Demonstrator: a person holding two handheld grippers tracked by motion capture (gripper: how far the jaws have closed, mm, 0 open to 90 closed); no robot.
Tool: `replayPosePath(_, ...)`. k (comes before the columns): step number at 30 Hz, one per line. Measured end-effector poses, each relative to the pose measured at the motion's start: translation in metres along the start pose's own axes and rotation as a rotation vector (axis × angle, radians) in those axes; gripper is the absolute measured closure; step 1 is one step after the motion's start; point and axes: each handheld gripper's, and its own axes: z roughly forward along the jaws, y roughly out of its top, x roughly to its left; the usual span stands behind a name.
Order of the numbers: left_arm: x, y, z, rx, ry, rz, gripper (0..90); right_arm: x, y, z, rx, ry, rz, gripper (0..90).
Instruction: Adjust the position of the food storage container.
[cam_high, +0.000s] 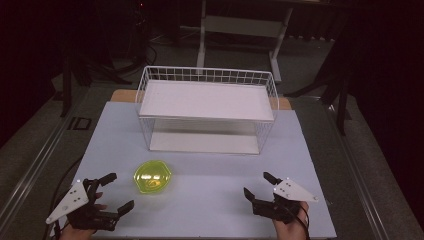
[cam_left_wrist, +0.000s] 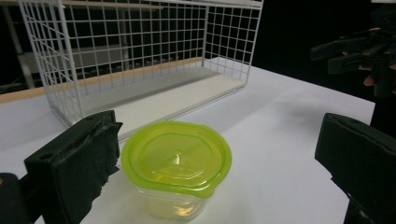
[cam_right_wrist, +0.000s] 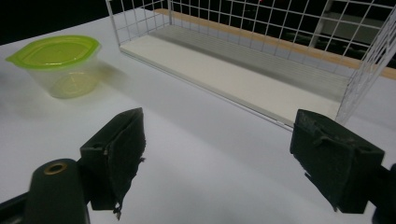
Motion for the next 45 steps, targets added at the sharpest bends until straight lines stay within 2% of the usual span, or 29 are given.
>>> replayPosePath(3, 0.000, 0.000, 0.000, -0.011, -0.005, -0.004, 0.7, 0.000, 0.000, 0.002, 0.009, 0.027, 0.007, 18.1)
replayPosePath(8, -0.001, 0.002, -0.001, -0.026, -0.039, -0.017, 0.7, 0.005, 0.002, 0.000, 0.007, 0.031, -0.011, 17.9)
replayPosePath(12, -0.006, 0.008, -0.003, -0.052, -0.058, -0.004, 0.7, 0.009, 0.005, -0.003, -0.007, 0.037, -0.027, 17.9)
replayPosePath(16, -0.009, 0.015, -0.007, -0.061, -0.049, 0.015, 0.7, 0.012, 0.008, -0.006, -0.027, 0.041, -0.041, 17.9)
replayPosePath(19, -0.009, 0.027, -0.011, -0.077, -0.026, -0.001, 0.7, 0.014, 0.010, -0.007, -0.039, 0.038, -0.053, 17.4)
replayPosePath(21, -0.005, 0.037, -0.014, -0.066, -0.025, -0.033, 0.7, 0.016, 0.013, -0.008, -0.050, 0.034, -0.064, 17.3)
replayPosePath(22, -0.005, 0.037, -0.014, -0.066, -0.025, -0.033, 0.7, 0.016, 0.013, -0.007, -0.050, 0.035, -0.064, 17.3)
replayPosePath(23, -0.001, 0.042, -0.014, -0.054, 0.004, -0.048, 0.8, 0.016, 0.013, -0.008, -0.051, 0.033, -0.060, 17.2)
replayPosePath(24, -0.001, 0.042, -0.014, -0.054, 0.004, -0.048, 0.8, 0.016, 0.014, -0.008, -0.054, 0.033, -0.058, 17.2)
replayPosePath(25, 0.003, 0.043, -0.013, -0.054, 0.030, -0.061, 0.8, 0.016, 0.014, -0.007, -0.057, 0.037, -0.061, 17.2)
replayPosePath(29, 0.012, 0.043, -0.007, -0.033, 0.061, -0.093, 0.8, 0.015, 0.015, -0.007, -0.065, 0.026, -0.063, 17.2)
replayPosePath(31, 0.014, 0.042, -0.005, -0.031, 0.071, -0.093, 0.7, 0.015, 0.015, -0.007, -0.066, 0.029, -0.061, 17.2)
replayPosePath(35, 0.025, 0.040, 0.004, 0.016, 0.116, -0.095, 1.7, 0.015, 0.014, -0.006, -0.058, 0.037, -0.054, 17.1)
replayPosePath(37, 0.030, 0.040, 0.006, 0.031, 0.145, -0.092, 10.0, 0.015, 0.014, -0.005, -0.054, 0.040, -0.050, 17.1)
replayPosePath(38, 0.030, 0.040, 0.006, 0.031, 0.145, -0.092, 12.5, 0.014, 0.014, -0.005, -0.050, 0.043, -0.043, 17.1)
replayPosePath(39, 0.033, 0.040, 0.007, 0.042, 0.163, -0.099, 12.5, 0.014, 0.014, -0.005, -0.050, 0.043, -0.043, 17.1)
replayPosePath(40, 0.037, 0.038, 0.010, 0.073, 0.198, -0.121, 19.6, 0.015, 0.013, -0.005, -0.049, 0.048, -0.041, 17.1)
replayPosePath(41, 0.038, 0.035, 0.011, 0.076, 0.203, -0.126, 21.9, 0.015, 0.013, -0.005, -0.047, 0.051, -0.042, 17.1)
replayPosePath(42, 0.039, 0.033, 0.013, 0.100, 0.218, -0.122, 27.1, 0.015, 0.013, -0.004, -0.048, 0.051, -0.048, 17.1)
replayPosePath(43, 0.039, 0.033, 0.013, 0.100, 0.218, -0.122, 33.7, 0.016, 0.013, -0.004, -0.047, 0.053, -0.050, 17.1)
replayPosePath(44, 0.040, 0.027, 0.016, 0.147, 0.259, -0.128, 37.3, 0.016, 0.013, -0.004, -0.046, 0.057, -0.051, 17.1)
replayPosePath(45, 0.041, 0.023, 0.018, 0.181, 0.273, -0.149, 42.3, 0.016, 0.013, -0.004, -0.046, 0.058, -0.052, 17.1)
